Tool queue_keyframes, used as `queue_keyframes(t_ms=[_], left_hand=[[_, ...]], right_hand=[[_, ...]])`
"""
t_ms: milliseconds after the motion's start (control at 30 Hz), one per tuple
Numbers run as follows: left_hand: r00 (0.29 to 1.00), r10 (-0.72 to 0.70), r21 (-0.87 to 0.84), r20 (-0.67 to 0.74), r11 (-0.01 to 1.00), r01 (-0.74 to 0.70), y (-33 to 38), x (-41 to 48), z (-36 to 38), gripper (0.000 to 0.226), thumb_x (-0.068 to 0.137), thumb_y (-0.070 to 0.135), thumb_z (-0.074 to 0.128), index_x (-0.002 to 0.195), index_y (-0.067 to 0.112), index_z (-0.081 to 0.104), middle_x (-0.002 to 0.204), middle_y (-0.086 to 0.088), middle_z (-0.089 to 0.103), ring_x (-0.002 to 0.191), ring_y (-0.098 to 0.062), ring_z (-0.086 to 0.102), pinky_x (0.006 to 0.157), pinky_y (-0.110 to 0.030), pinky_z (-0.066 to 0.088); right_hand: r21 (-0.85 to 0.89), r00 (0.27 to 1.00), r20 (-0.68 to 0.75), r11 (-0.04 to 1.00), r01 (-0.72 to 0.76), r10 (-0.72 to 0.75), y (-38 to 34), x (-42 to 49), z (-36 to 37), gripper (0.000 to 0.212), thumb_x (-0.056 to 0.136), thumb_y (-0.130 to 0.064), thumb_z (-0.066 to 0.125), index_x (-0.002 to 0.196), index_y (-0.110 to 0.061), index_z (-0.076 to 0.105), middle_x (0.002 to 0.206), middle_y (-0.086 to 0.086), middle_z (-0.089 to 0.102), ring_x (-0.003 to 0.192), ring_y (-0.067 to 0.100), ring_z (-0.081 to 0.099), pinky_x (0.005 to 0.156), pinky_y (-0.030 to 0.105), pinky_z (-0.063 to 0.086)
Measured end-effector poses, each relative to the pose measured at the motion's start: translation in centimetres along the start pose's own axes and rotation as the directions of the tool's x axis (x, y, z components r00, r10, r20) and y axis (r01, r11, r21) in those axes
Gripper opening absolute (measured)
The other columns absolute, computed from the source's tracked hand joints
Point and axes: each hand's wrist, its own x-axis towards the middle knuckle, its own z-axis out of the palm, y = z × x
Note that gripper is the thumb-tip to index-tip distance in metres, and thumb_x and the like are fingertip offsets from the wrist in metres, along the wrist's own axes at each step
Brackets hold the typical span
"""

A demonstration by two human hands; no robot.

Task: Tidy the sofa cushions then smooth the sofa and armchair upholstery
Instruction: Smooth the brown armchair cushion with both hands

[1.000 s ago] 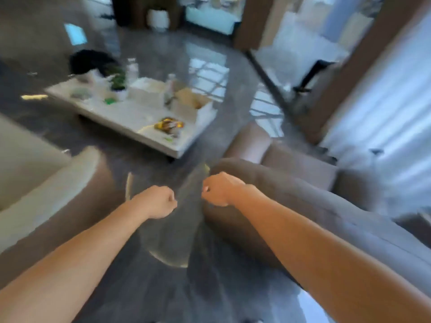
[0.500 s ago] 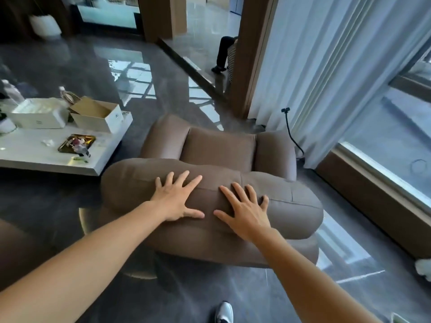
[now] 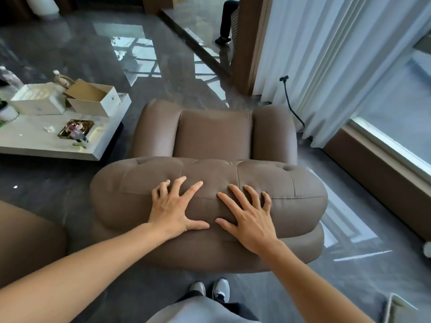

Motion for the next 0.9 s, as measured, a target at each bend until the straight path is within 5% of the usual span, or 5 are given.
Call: queue_keyframes(t_ms=[267,433,600,733,900], left_hand=[[1.0,-0.023,-0.053,0.013,0.998,0.024,9.9,1.8,1.1,0.106,0.057,0.095,0.027,0.147,0.046,-0.001,0.156,-0.006,0.011,0.132,-0.044,0.017,0.105,-0.058,0.015],[0.977,0.213,-0.124,-0.025,0.969,-0.214,11.9,5.6,-0.1,0.09,0.067,0.086,0.033,0.146,0.047,0.016,0.151,-0.002,0.026,0.12,-0.034,0.027,0.1,-0.05,0.026],[0.949,0.311,-0.152,-0.057,0.936,-0.316,10.3,7.3,1.3,0.089,0.073,0.088,0.026,0.15,0.045,0.011,0.159,-0.002,0.018,0.139,-0.033,0.018,0.109,-0.053,0.021],[0.945,0.325,-0.136,-0.042,0.935,-0.327,12.7,8.7,2.3,0.09,0.075,0.088,0.013,0.151,0.043,-0.001,0.163,-0.003,0.006,0.145,-0.037,0.008,0.112,-0.058,0.015],[0.959,0.273,-0.146,-0.074,0.949,-0.281,18.6,10.8,2.9,0.09,0.077,0.087,0.011,0.152,0.038,0.002,0.162,-0.007,0.012,0.144,-0.04,0.012,0.11,-0.06,0.018]], right_hand=[[-0.102,0.992,0.114,0.993,0.059,-0.047,11.7,0.0,-3.2,0.062,0.09,-0.078,0.024,0.148,-0.055,0.016,0.16,-0.01,0.027,0.145,0.024,0.02,0.115,0.052,0.017],[-0.053,0.934,0.211,0.958,-0.283,0.288,19.5,1.1,-6.8,0.05,0.087,-0.078,0.015,0.137,-0.072,0.011,0.164,-0.012,0.015,0.15,0.026,0.008,0.112,0.063,0.015],[0.097,0.796,0.265,0.806,-0.584,0.545,20.6,2.7,-7.5,0.045,0.096,-0.06,0.029,0.14,-0.066,0.021,0.166,-0.012,0.006,0.15,0.028,0.0,0.115,0.066,0.014],[0.204,0.776,0.262,0.753,-0.625,0.574,20.5,3.1,-6.9,0.057,0.077,-0.085,0.025,0.131,-0.076,0.008,0.165,-0.014,-0.006,0.15,0.031,-0.012,0.113,0.069,0.009],[0.208,0.796,0.16,0.768,-0.605,0.584,24.5,4.3,-6.1,0.062,0.08,-0.084,0.016,0.139,-0.068,0.005,0.165,-0.012,-0.011,0.149,0.028,-0.019,0.114,0.069,-0.001]])
